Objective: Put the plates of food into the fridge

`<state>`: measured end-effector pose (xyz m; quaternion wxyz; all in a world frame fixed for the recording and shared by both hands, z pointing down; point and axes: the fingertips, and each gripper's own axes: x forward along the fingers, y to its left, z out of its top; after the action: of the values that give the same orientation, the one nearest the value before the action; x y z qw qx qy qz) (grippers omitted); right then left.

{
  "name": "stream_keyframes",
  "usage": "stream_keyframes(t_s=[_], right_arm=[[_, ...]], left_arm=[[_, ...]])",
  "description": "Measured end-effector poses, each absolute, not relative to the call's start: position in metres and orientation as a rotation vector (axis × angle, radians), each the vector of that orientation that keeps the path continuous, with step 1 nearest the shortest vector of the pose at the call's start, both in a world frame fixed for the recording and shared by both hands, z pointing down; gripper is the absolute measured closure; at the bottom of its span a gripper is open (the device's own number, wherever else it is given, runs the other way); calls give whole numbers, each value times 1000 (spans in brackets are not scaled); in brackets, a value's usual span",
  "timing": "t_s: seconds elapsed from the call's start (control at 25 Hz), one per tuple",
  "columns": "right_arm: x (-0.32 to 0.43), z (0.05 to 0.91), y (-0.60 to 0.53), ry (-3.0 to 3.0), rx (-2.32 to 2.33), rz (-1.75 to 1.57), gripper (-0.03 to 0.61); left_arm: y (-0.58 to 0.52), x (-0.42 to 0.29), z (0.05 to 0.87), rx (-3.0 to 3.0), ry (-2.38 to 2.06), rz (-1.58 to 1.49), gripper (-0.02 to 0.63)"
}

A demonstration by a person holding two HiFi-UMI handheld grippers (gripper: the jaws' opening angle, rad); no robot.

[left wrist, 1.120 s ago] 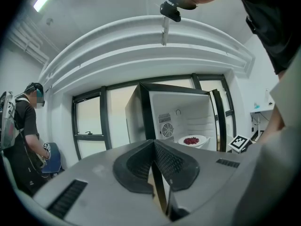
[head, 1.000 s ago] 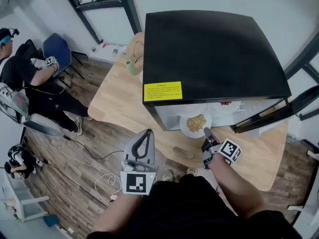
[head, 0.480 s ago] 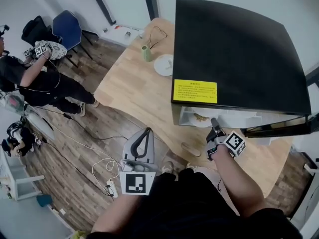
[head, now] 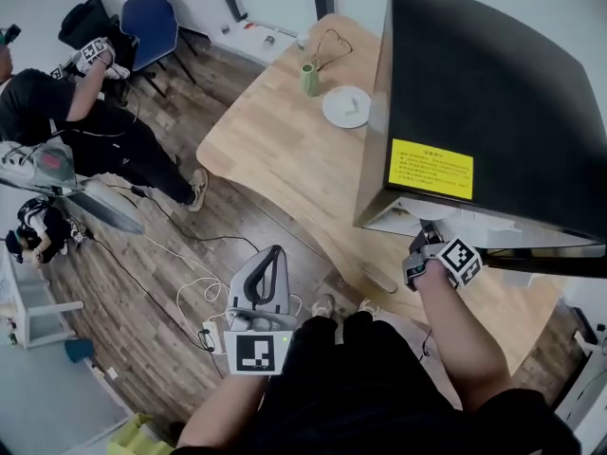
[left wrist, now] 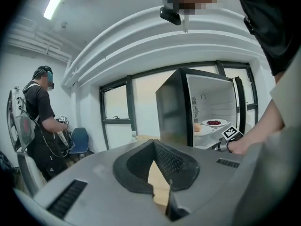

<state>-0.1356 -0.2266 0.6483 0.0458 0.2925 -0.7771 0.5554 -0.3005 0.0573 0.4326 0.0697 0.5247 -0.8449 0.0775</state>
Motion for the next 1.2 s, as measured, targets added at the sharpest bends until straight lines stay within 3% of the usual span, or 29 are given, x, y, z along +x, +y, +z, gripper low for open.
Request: stream_keyframes(t_s=[0.16,0.4,1.2], right_arm=[[-139,657,-226,-2345,905,1381,537],[-140,666,-227,-2266,881,858,461],[-107,626,-212,-2353,888,703,423]], left_arm=[[73,-305,435,1530,-2557,215,609],[91,-312,434,1482,-2574,219,609],[74,-285,420,1653,-2538,196,609]])
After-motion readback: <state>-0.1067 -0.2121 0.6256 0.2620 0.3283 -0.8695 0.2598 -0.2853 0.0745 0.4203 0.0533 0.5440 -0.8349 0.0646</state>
